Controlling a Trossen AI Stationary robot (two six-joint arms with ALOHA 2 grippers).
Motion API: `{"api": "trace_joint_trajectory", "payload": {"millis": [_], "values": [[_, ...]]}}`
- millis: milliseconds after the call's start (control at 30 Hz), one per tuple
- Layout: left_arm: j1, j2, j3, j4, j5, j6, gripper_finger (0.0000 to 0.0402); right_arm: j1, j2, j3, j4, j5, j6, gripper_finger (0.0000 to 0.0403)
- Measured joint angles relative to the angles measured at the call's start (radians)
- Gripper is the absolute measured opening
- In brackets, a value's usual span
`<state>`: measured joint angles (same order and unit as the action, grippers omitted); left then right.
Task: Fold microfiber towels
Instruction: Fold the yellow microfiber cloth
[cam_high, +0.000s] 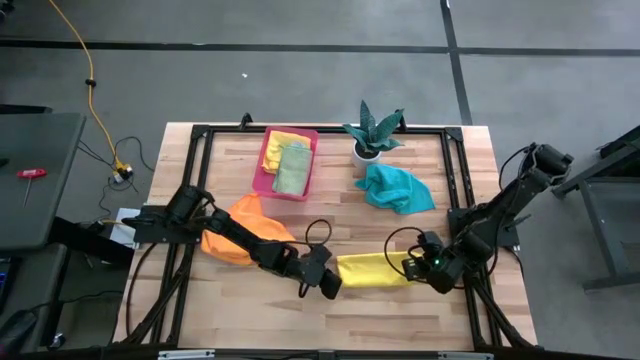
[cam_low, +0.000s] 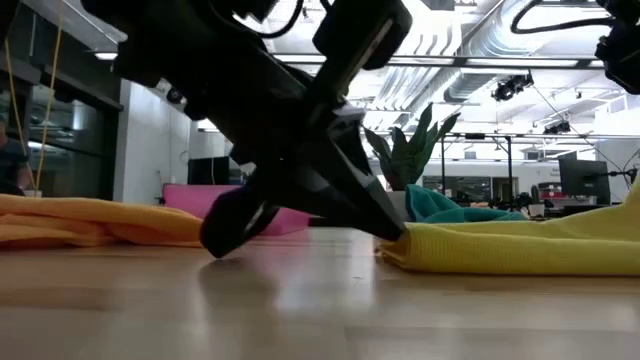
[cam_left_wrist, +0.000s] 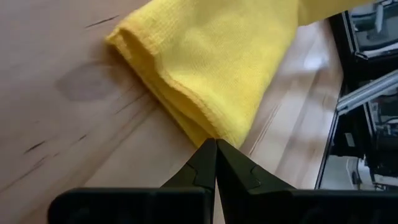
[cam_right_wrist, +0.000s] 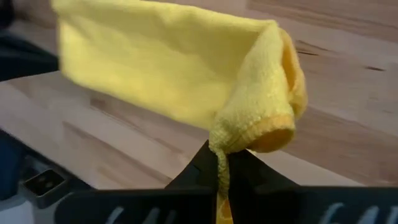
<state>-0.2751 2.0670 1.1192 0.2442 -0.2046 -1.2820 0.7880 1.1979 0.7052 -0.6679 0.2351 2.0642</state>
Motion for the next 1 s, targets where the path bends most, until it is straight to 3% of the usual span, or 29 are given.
{"api": "trace_joint_trajectory", "payload": {"millis": [367,1000], "values": [[-0.001,0.015,0.004,-0.003,0.023,0.063,0.0,-0.064,0.047,0.0,0.142,0.001,-0.086,0.0],[-0.001,0.017,0.003,-0.022,0.023,0.102,0.0,-0.195,0.255,0.0,0.59,-0.001,-0.263,0.0]]}}
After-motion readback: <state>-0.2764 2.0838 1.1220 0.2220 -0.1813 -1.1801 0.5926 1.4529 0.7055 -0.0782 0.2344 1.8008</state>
